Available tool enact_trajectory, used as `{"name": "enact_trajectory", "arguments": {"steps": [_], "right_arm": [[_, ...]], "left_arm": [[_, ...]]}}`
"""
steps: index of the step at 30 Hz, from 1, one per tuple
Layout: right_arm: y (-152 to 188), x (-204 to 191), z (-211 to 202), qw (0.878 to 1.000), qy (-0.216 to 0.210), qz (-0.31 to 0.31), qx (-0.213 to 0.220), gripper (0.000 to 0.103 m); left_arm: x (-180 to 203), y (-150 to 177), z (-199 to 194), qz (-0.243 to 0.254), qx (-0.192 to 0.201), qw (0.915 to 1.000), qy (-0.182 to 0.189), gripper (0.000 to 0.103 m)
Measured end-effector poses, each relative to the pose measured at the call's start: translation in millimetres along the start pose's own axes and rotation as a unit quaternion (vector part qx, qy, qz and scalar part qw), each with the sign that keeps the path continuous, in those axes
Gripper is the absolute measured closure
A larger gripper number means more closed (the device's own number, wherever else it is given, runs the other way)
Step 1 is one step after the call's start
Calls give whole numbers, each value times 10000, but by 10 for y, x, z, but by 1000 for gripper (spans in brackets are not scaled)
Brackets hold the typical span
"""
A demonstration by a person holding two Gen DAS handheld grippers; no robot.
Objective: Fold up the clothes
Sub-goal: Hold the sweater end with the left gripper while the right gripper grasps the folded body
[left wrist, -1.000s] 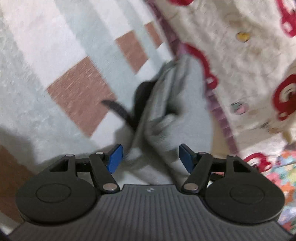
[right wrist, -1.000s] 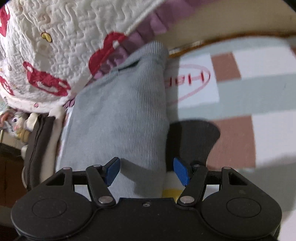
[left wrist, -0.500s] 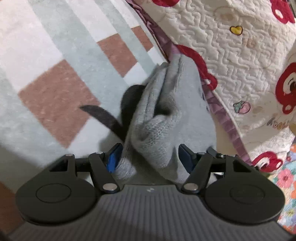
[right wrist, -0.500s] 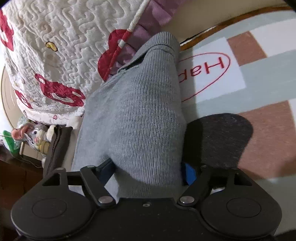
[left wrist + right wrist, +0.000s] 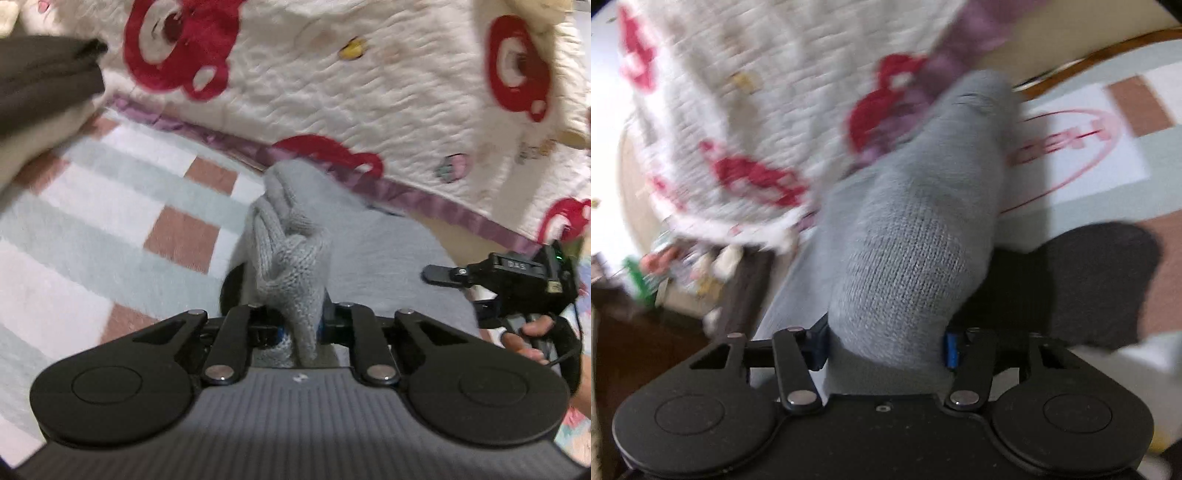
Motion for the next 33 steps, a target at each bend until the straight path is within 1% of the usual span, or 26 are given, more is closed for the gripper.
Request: {"name": "enact_trajectory", "arguments": {"steps": [1, 2, 3, 4, 5, 6, 8, 10, 12, 13, 14, 17, 19, 21, 23, 24, 25, 26, 27, 28, 29, 31, 32, 33], "right_arm": [[51, -45, 12, 9999, -15, -31, -119, 42], [103, -49, 46, 9996, 99, -67, -264, 39], [153, -23, 77, 9988, 278, -124, -383, 35], [201, 39, 105, 9972, 536, -206, -472, 35], [248, 101, 132, 9949, 793, -288, -561, 32], [274, 164, 131, 9943, 866, -230, -579, 31], [265, 268, 68, 9968, 627, 141, -471, 30], [226, 275, 24, 9970, 573, 259, -441, 28], [187, 264, 13, 9968, 569, 230, -503, 27], [166, 265, 11, 9967, 566, 230, -533, 27], [155, 276, 1, 9967, 554, 269, -521, 27], [138, 337, -53, 9972, 464, 453, -373, 27], [141, 364, -75, 9974, 429, 528, -254, 27], [105, 386, -123, 9972, 485, 553, -104, 27], [50, 412, -166, 9968, 575, 560, 24, 26], [18, 428, -160, 9965, 628, 555, 30, 23], [-9, 452, -146, 9963, 653, 562, 10, 21], [-29, 483, -124, 9962, 643, 584, -42, 20], [-45, 508, -96, 9962, 624, 606, -89, 18], [-55, 523, -61, 9962, 593, 628, -129, 18], [-62, 536, -25, 9961, 560, 662, -162, 17], [-64, 563, 59, 9955, 469, 802, -191, 16], [-66, 572, 108, 9952, 432, 850, -212, 15], [-68, 572, 161, 9951, 410, 863, -246, 15]], "left_arm": [[-43, -1, -19, -95, -38, 9999, 5, 89], [-87, -3, -38, -190, -77, 9998, 11, 89], [-130, -4, -57, -285, -115, 9995, 16, 89], [-174, -6, -77, -380, -153, 9992, 22, 88], [-217, -7, -96, -475, -191, 9987, 27, 87], [-260, -9, -115, -570, -229, 9981, 32, 87], [-347, -12, -153, -759, -306, 9966, 43, 86], [-433, -15, -192, -949, -382, 9947, 54, 84], [-519, -18, -230, -1138, -458, 9924, 65, 83], [-554, -11, -232, -1239, -486, 9911, 75, 81], [-579, 6, -213, -1349, -503, 9895, 92, 78], [-653, 47, -186, -1681, -513, 9843, 180, 78], [-655, 67, -179, -1664, -420, 9851, 116, 78], [-592, 83, -136, -1318, -383, 9905, -44, 77], [-544, 95, -115, -1070, -335, 9936, -169, 76], [-548, 105, -111, -1150, -315, 9928, -146, 75], [-569, 118, -105, -1357, -307, 9903, -56, 72], [-591, 130, -99, -1563, -299, 9873, 34, 62], [-636, 153, -88, -1888, -312, 9814, 176, 60], [-710, 186, -69, -2347, -347, 9707, 378, 60], [-761, 207, -56, -2631, -361, 9628, 495, 60], [-810, 225, -43, -2801, -344, 9579, 538, 60], [-818, 229, -36, -2823, -332, 9572, 538, 60], [-806, 226, -30, -2774, -314, 9589, 513, 60]]}}
Point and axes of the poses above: each gripper's, at about its wrist camera, not at the fingertips, and z roughly the way its jaws point, x to its right, y to its underside, the point moved 2 cm from there along z, roughly the way its jaws point, and after that the axes turned 7 degrees about x, right-handed, at the moved point
